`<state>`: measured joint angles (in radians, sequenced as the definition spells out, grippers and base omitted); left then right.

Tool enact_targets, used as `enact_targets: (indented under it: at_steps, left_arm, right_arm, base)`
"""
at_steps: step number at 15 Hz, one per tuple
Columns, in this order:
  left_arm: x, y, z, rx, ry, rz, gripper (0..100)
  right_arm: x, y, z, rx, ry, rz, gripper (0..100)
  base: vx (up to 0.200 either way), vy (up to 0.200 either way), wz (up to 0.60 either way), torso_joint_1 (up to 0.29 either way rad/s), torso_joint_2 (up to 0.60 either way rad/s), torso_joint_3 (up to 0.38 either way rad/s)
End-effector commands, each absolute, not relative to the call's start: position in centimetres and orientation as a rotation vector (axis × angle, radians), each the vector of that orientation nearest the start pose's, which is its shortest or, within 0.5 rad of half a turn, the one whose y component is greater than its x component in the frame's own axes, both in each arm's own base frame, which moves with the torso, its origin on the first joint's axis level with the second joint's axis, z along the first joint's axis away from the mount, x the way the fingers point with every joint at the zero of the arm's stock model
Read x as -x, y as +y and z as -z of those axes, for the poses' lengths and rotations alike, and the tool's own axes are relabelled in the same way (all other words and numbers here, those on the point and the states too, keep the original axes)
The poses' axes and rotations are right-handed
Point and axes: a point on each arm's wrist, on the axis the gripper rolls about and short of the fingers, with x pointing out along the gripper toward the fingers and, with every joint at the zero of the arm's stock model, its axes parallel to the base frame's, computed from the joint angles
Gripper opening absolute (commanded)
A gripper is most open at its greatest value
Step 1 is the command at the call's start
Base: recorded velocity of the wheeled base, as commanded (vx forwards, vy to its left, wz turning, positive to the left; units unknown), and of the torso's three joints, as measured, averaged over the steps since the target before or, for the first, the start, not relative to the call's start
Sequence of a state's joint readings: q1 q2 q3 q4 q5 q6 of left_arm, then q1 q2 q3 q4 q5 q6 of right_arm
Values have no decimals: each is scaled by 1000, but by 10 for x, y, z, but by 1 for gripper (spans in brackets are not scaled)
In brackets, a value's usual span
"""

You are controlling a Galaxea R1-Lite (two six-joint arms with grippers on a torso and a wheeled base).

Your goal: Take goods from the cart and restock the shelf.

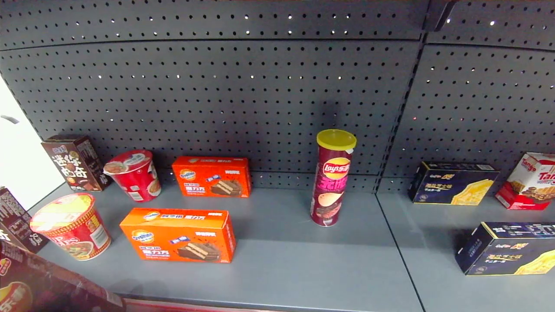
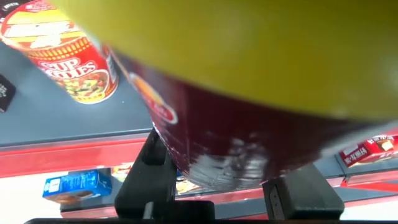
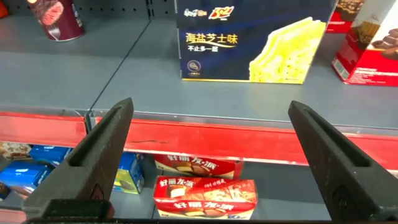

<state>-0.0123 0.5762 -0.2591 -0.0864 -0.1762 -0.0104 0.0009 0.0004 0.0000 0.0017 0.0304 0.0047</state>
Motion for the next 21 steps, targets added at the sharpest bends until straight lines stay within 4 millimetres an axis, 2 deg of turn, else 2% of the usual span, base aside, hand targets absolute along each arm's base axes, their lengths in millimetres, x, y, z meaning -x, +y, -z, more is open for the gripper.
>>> enact_targets:
  at_steps: [1, 5, 8, 10, 11, 12, 15, 17, 20, 21]
  left_arm:
    - [-37, -4, -158, 29, 229, 187, 0]
    - [-33, -4, -161, 24, 192, 180, 0]
    - [-24, -4, -182, 11, 97, 191, 0]
    - [-17, -4, -209, -24, 58, 205, 0]
    - [-11, -4, -216, -43, 77, 218, 0]
    - [-2, -4, -217, -60, 113, 241, 0]
    - [13, -3, -212, -97, 128, 249, 0]
    - [14, -3, -213, -94, 121, 244, 0]
    - [15, -3, -215, -95, 116, 233, 0]
    - [13, -3, -226, -111, 93, 245, 0]
  right_arm:
    - [23, 1, -75, -5, 2, -32, 100]
    - [23, 1, -75, -5, 2, -34, 100]
    - [23, 1, -76, -2, 2, -35, 100]
    - [23, 1, -76, -5, 2, -31, 100]
    - [23, 1, -75, 5, 6, -29, 100]
    - [21, 1, -76, 59, 24, -67, 100]
    - [18, 1, -77, 62, 61, -109, 100]
    - [18, 1, -77, 61, 60, -106, 100]
    - [22, 1, -77, 33, 15, -11, 100]
    - [20, 0, -76, 33, 35, -39, 100]
  base:
    - [0, 0, 0, 0, 0, 0]
    - [0, 0, 0, 0, 0, 0]
    - [0, 0, 0, 0, 0, 0]
    - [0, 0, 0, 0, 0, 0]
    - [0, 0, 0, 0, 0, 0]
    - [0, 0, 0, 0, 0, 0]
    - [0, 0, 0, 0, 0, 0]
    - [0, 0, 0, 0, 0, 0]
    - [0, 0, 0, 0, 0, 0]
    - [0, 0, 0, 0, 0, 0]
